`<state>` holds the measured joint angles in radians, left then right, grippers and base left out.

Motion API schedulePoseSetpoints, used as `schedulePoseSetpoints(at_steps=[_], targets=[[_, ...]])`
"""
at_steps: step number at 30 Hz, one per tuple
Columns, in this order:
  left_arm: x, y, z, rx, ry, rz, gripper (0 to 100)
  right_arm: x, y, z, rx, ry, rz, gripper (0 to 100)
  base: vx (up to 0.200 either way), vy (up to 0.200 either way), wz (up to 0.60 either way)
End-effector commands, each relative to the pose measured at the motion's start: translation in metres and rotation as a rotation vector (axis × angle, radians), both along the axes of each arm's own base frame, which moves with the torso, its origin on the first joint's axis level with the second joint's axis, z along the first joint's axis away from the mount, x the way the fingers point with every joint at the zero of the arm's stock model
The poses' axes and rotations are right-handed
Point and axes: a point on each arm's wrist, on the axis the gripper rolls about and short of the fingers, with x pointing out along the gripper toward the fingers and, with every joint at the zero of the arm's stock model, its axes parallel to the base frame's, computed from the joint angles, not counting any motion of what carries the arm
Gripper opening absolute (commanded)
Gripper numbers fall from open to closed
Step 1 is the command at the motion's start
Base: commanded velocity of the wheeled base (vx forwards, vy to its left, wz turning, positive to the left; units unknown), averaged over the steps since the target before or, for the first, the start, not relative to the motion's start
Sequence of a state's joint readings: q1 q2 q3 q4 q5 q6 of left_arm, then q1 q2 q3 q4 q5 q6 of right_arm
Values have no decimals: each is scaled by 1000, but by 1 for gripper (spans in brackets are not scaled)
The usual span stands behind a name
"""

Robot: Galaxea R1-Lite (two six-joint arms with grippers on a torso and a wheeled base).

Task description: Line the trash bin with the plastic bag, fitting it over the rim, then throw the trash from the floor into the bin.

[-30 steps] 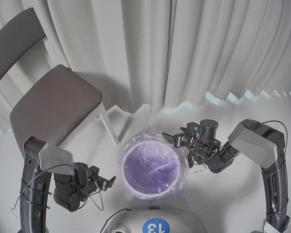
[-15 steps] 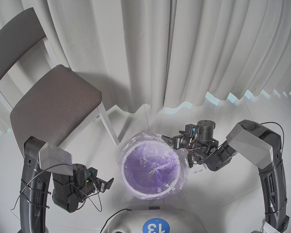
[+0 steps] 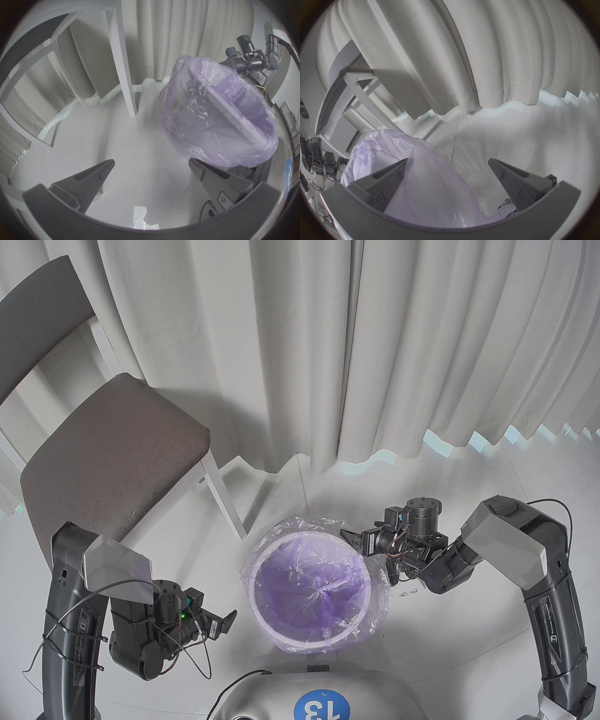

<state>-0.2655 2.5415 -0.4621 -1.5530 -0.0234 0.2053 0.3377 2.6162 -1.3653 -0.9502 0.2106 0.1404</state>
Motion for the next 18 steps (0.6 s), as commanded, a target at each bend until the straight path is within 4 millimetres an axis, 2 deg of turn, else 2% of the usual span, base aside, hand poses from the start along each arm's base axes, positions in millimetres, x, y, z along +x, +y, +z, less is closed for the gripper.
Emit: schedulePoseSetpoints(at_steps=[1, 12, 18], targets=[[1, -1, 1, -5, -18, -1, 100, 2, -2, -15, -4, 23, 5, 100, 0, 0, 0], [2, -1, 1, -2, -19, 1, 100, 7, 1, -40, -8, 45, 15, 100, 0, 0, 0], [1, -2, 0, -5, -16, -2, 100, 10, 1, -44, -2, 41, 18, 100, 0, 0, 0]])
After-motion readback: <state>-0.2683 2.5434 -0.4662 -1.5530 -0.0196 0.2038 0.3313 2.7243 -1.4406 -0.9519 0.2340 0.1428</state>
